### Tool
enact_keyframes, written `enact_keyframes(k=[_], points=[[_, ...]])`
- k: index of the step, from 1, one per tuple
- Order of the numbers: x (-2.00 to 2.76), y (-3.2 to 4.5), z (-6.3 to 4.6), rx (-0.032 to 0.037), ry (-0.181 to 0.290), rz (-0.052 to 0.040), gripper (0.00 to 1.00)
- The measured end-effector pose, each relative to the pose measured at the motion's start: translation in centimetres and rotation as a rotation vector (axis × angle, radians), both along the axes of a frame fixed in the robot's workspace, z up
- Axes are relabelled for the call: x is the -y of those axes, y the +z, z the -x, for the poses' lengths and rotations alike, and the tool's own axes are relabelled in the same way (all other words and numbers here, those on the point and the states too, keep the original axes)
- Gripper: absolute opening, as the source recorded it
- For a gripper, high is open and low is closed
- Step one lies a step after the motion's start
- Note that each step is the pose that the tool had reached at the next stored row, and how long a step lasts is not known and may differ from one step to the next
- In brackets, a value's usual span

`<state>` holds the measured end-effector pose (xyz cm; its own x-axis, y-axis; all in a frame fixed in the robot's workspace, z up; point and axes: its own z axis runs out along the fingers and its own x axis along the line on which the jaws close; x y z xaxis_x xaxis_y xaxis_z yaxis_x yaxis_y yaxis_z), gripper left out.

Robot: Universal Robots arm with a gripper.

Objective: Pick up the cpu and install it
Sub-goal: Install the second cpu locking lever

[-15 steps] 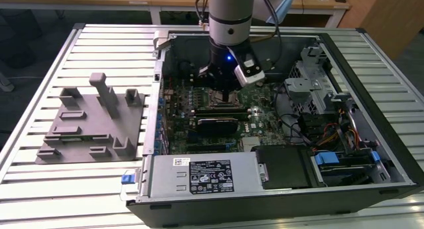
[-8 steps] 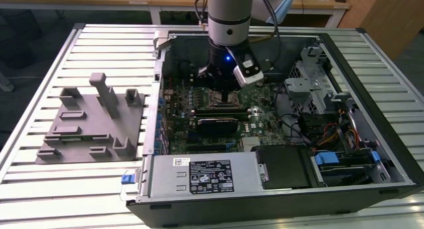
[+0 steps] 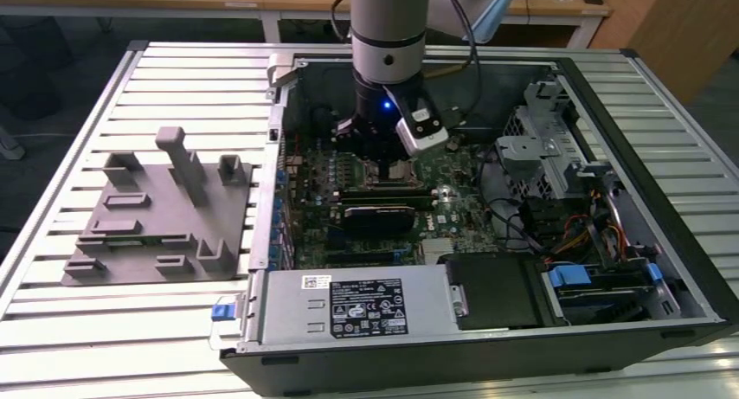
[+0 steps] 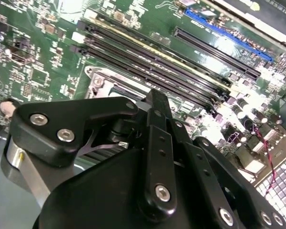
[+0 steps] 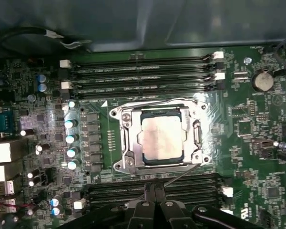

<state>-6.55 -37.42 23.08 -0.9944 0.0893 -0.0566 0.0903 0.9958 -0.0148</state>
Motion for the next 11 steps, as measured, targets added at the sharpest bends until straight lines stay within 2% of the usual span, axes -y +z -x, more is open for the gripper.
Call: enact_keyframes(k=[6,9,11], points=[[0.47,-0.43,0.6,0.0000,0.000,-0.0118,0.11],[0.84,-0.60,0.8,0.0001,0.000,-0.0246,0.11],[1.14,-0.69,0.9,0.0001,0.000,-0.0378,0.11]])
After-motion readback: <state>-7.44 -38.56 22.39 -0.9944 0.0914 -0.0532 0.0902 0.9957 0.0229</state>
